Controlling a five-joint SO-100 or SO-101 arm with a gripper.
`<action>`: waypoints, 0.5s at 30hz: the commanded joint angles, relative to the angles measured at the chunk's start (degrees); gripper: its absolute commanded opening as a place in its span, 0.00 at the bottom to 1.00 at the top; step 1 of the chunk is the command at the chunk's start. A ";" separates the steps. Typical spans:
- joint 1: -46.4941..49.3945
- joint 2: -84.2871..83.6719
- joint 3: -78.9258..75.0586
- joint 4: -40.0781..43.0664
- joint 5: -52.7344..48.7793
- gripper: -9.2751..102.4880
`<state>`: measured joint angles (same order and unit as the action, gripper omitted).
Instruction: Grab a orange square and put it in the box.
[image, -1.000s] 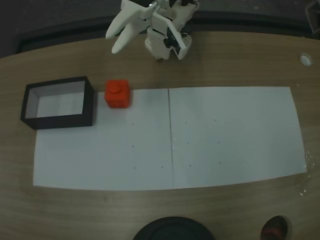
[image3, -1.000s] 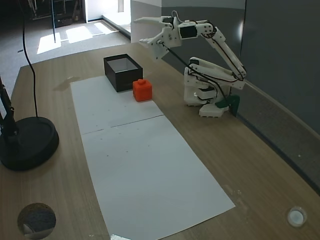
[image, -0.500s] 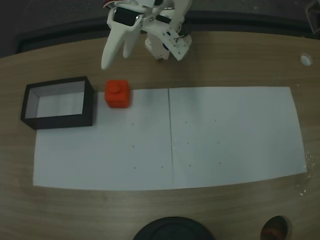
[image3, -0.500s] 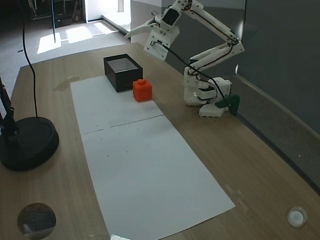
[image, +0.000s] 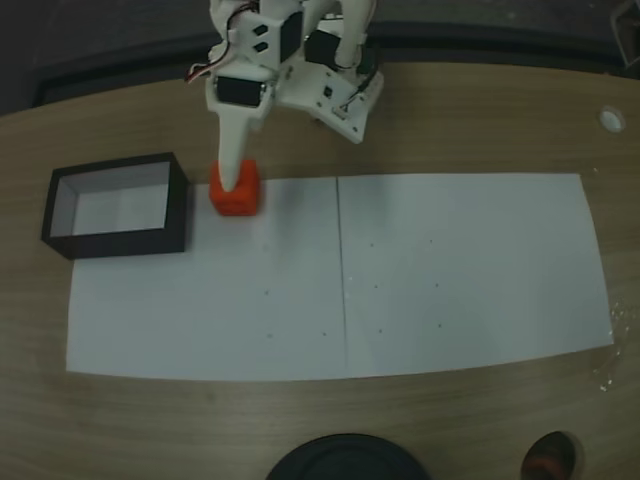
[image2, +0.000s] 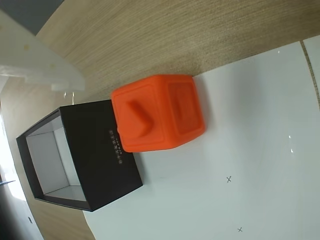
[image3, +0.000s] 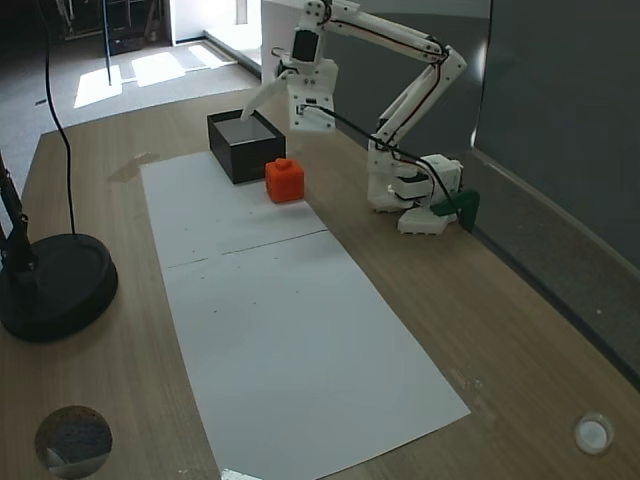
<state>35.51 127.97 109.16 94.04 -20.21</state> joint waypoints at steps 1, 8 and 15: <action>1.67 0.09 1.23 -4.04 -0.26 0.45; 4.92 -0.79 9.23 -9.76 -3.08 0.45; 7.56 -0.79 11.07 -9.23 -3.43 0.45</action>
<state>42.36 126.91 120.06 85.08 -23.47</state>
